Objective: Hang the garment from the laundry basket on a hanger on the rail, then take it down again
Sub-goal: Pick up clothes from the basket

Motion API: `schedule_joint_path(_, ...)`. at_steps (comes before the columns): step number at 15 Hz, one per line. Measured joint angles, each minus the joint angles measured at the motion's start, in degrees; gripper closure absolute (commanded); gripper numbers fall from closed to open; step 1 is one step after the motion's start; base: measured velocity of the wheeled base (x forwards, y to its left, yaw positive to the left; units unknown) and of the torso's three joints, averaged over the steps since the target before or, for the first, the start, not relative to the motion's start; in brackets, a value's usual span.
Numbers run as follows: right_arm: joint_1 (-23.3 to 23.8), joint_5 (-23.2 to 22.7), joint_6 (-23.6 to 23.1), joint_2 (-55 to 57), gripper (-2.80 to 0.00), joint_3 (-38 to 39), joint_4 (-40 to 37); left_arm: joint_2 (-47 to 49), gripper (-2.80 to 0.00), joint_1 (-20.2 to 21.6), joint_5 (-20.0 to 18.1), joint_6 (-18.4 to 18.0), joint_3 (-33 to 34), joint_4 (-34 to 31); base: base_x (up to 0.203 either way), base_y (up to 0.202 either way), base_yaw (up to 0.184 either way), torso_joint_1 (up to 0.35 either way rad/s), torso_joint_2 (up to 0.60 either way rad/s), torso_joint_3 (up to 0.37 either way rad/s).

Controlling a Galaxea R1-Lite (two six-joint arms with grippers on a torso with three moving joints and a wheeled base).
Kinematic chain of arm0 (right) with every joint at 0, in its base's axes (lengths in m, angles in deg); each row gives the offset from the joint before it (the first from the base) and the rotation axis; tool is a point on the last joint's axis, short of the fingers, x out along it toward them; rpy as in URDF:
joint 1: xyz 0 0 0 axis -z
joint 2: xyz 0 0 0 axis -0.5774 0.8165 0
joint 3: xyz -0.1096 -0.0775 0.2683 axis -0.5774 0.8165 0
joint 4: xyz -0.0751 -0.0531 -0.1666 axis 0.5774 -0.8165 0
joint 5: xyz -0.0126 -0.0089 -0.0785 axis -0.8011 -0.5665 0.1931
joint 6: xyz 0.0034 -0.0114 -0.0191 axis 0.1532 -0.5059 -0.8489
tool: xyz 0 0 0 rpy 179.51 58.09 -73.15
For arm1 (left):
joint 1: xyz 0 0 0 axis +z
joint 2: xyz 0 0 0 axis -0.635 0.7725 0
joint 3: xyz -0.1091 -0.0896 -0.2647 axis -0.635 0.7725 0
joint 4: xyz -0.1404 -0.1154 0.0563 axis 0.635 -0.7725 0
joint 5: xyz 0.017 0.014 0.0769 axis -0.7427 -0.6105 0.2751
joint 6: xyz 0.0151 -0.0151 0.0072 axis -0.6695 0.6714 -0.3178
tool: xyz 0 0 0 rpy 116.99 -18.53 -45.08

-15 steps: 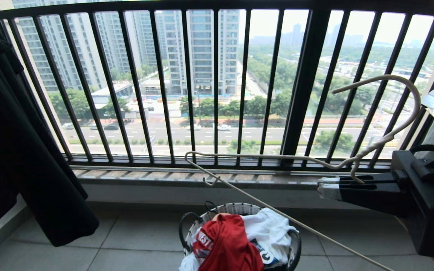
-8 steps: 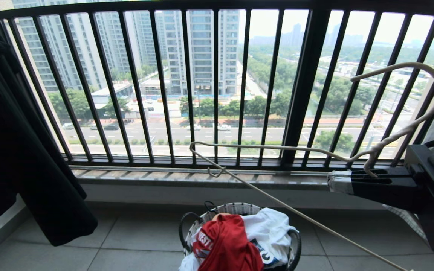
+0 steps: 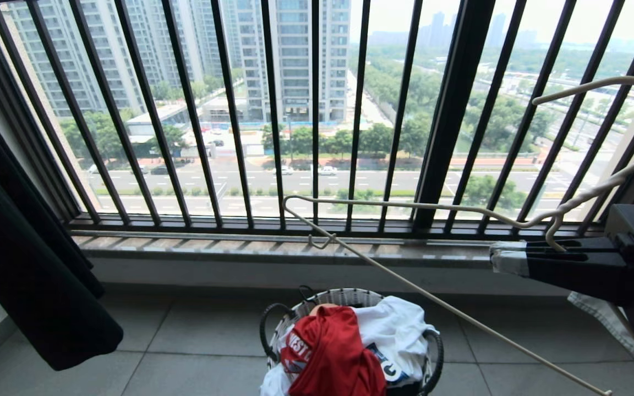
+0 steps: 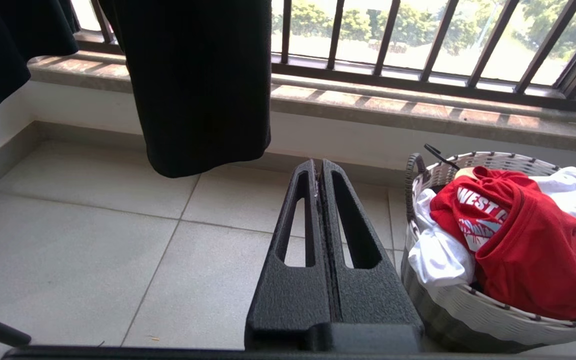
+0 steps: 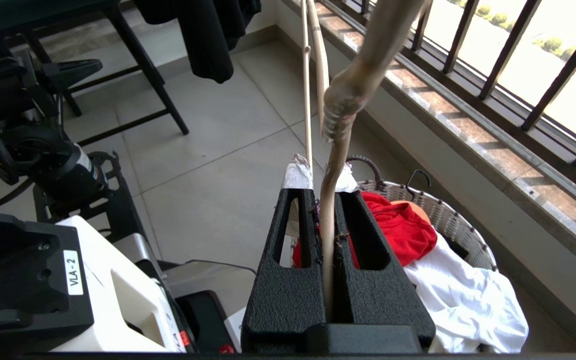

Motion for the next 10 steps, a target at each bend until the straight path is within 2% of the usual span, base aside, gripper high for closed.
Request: schedule_joint_path(10,0.0,0.0,0.0,-0.5,0.0,0.0,0.0,0.0,0.0,0.0,0.0,0.0,0.0,0.0,0.0,0.0,0.0,0.002,0.0,-0.199)
